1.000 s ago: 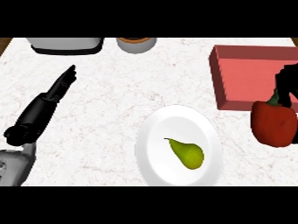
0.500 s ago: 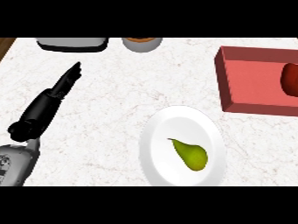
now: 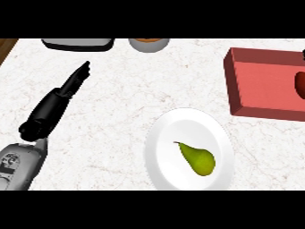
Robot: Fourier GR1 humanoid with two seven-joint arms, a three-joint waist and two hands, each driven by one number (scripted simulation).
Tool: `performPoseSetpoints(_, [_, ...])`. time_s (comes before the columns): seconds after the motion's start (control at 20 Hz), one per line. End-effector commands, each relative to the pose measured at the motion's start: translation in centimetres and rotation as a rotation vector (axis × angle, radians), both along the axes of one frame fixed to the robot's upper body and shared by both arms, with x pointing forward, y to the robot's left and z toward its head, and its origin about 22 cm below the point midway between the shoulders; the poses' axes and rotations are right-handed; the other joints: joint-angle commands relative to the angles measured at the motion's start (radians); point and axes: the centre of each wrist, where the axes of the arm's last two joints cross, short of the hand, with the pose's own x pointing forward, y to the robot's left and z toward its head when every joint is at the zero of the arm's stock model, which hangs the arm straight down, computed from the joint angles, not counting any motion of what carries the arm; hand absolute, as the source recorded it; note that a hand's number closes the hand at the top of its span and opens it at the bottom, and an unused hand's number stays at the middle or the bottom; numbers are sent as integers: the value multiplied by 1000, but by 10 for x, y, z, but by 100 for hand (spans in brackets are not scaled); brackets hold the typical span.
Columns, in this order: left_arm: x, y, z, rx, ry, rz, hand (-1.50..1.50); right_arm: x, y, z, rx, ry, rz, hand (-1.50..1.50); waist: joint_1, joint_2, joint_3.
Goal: Pick the bell pepper from the plate and place it in the cardboard box
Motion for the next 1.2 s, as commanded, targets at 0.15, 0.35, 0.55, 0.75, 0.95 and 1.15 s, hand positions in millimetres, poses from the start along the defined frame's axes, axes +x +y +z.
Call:
performPoseSetpoints(0.15, [-2, 1, 2, -3, -8, -8, 0, 10, -24, -13, -48, 163, 120, -150, 7, 2, 1])
performPoseSetpoints(0.35, [0, -3, 8, -12, 8, 4, 0, 16, -21, -17, 181, 105, 232, -150, -7, -4, 3])
performPoseSetpoints(0.55, [-3, -3, -5, 5, -7, 13, 0, 25, -9, -36, 657, 114, 230, -150, -18, -4, 4])
performPoseSetpoints(0.75, [-2, 7, -1, 8, 13, 17, 0, 24, -21, -50, 964, 198, 78, -150, -12, -1, 4])
performPoseSetpoints(0.95, [1, -1, -2, -9, -8, 11, 0, 25, -35, -31, 1098, 250, -39, -150, 1, 9, 2])
performPoseSetpoints(1.15, [-4, -1, -3, 6, -8, -8, 0, 12, -62, -18, 1179, 224, -131, -150, 12, 12, 4])
